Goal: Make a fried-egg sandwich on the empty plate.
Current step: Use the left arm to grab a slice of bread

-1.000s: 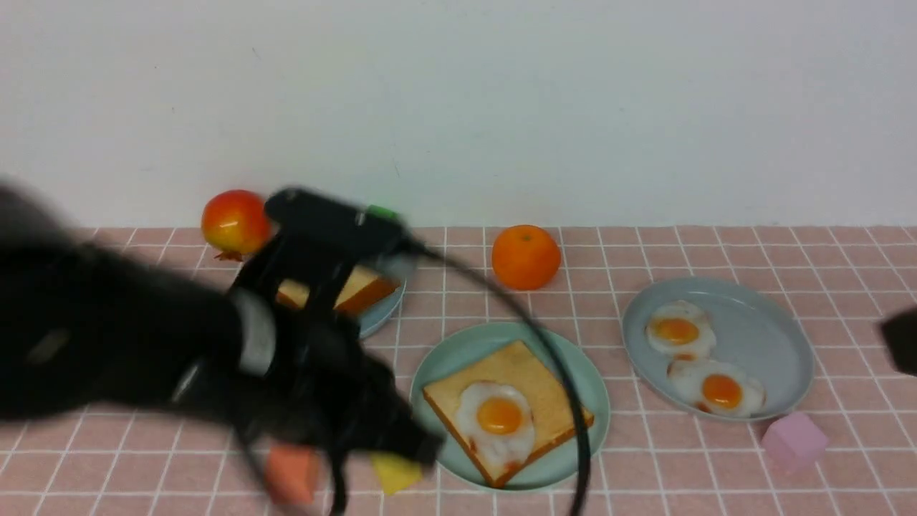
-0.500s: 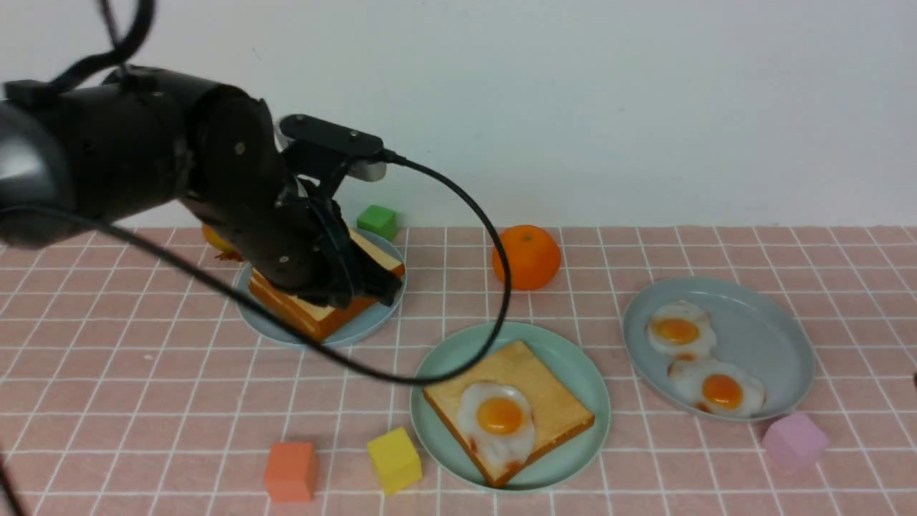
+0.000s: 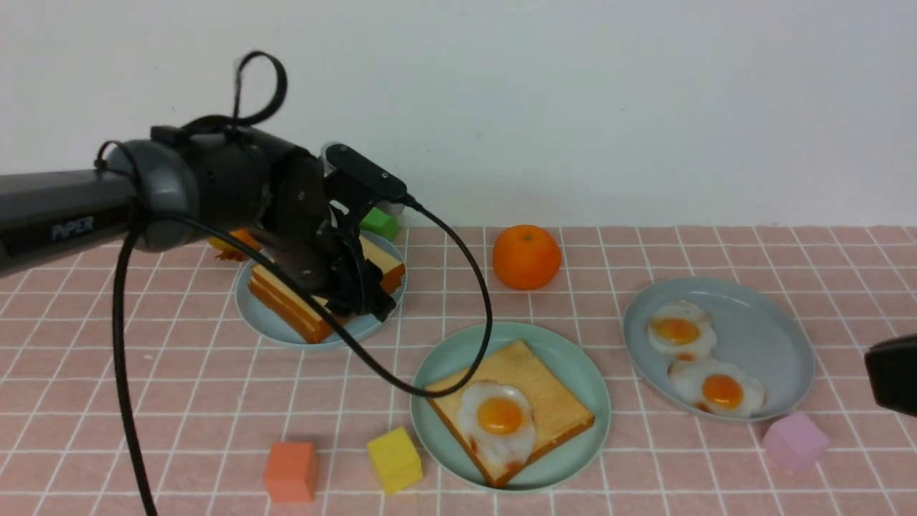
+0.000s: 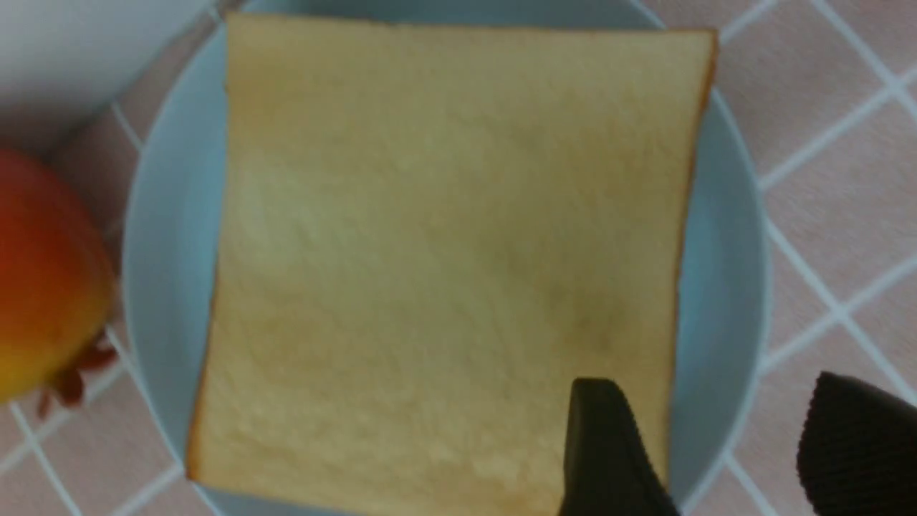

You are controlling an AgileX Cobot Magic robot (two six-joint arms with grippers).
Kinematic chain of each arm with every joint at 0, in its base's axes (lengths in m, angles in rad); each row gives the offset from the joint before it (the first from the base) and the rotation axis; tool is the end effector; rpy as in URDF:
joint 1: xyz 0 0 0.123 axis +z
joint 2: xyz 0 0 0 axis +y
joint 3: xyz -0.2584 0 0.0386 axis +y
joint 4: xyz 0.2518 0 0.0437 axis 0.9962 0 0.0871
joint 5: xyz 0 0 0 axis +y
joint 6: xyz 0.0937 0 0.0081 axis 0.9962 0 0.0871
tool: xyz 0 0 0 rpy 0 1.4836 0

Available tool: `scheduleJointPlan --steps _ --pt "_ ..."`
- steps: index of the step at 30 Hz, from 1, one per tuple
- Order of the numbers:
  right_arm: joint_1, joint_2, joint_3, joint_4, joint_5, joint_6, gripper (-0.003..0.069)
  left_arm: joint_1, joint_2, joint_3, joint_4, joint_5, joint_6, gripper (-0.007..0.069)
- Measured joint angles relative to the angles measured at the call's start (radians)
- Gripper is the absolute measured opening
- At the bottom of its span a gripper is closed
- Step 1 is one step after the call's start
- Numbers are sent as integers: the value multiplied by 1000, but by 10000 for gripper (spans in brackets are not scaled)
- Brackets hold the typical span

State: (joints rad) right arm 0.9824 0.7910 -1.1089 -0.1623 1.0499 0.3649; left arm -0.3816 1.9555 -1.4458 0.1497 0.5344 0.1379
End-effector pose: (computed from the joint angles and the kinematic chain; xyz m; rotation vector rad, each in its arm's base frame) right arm 0.0920 0.1141 0.3985 -0.6973 2.1473 0.5429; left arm 0.4001 -0.1528 0.1869 0.7737 2.3977 0.0495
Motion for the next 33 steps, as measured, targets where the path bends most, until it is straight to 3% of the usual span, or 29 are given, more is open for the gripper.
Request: scheduleJointPlan --steps 15,20,26,33 --pt "0 0 0 15 0 0 10 0 63 -4 66 -74 1 375" --pt "0 0 0 27 0 0 11 0 76 -7 101 -80 1 278" --pt "0 0 0 52 0 0 15 -1 81 -10 116 -82 2 107" --pt "0 0 0 70 0 0 16 -2 69 -10 114 -83 4 71"
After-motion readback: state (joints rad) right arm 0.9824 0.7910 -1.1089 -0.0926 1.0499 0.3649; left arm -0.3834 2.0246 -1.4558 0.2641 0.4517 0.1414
